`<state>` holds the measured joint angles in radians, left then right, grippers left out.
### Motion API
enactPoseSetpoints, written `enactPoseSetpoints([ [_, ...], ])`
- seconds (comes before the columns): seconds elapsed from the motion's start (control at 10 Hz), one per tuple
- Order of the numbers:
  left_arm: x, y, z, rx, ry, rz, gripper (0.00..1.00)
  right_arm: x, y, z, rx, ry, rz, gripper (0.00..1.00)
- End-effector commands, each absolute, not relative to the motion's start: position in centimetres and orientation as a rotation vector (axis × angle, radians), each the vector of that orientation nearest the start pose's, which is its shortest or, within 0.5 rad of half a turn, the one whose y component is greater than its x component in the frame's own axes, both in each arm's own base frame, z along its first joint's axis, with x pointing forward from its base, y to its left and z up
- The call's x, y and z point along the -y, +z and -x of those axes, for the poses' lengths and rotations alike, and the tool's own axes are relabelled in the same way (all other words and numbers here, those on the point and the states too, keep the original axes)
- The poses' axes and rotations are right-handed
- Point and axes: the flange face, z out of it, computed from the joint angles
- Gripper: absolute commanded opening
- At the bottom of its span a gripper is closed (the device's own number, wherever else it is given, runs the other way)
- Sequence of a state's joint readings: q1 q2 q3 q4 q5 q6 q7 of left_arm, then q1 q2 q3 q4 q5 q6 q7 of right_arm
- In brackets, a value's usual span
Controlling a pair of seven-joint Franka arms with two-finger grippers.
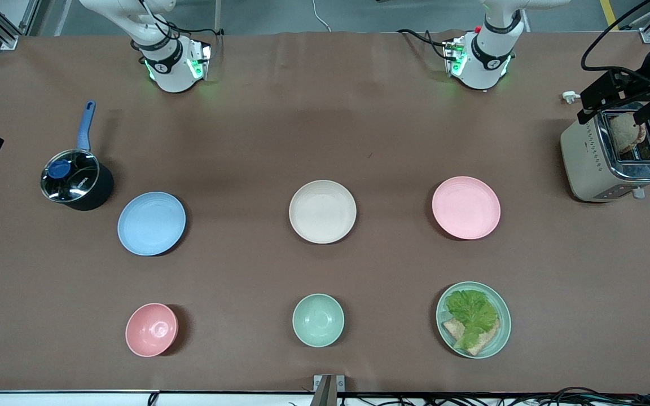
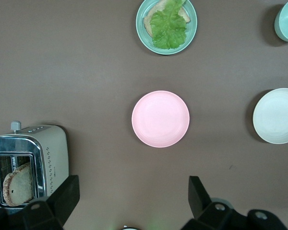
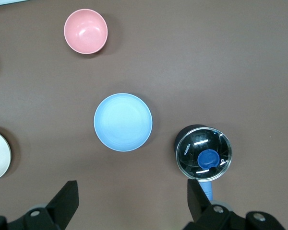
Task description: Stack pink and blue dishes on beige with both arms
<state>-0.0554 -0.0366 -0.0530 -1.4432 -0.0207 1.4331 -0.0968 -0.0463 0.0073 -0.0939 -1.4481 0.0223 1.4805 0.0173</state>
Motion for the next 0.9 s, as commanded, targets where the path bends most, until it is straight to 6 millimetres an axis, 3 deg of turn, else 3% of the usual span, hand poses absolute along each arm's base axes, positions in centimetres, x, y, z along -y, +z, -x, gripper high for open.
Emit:
enactPoseSetpoints([
  [0.0, 5.9, 67.5, -52.3, -0.025, 0.005, 3.156, 1.0, 7.6, 67.4, -54.2, -0.256, -0.038, 3.108, 1.0],
  [0.2, 5.8, 67.3, -52.7, -0.018, 0.007, 3.169, 1.0, 7.6, 67.3, -54.2, -0.253, -0.036, 3.108, 1.0],
  [0.4, 4.4, 66.2, -53.3, 0.007, 0.047, 3.209, 1.0, 7.7, 66.9, -54.4, -0.254, -0.019, 3.11, 1.0],
  [0.5, 3.5, 64.1, -53.8, 0.006, 0.073, 3.217, 1.0, 7.9, 65.5, -54.9, -0.219, 0.015, 3.103, 1.0],
  [0.6, 2.6, 61.3, -54.3, -0.022, 0.088, 3.241, 1.0, 8.1, 62.6, -56.5, -0.124, 0.05, 3.099, 1.0],
  [0.8, 1.4, 54.0, -54.9, -0.119, 0.107, 3.258, 1.0, 8.0, 56.0, -59.4, -0.109, 0.05, 3.059, 1.0],
])
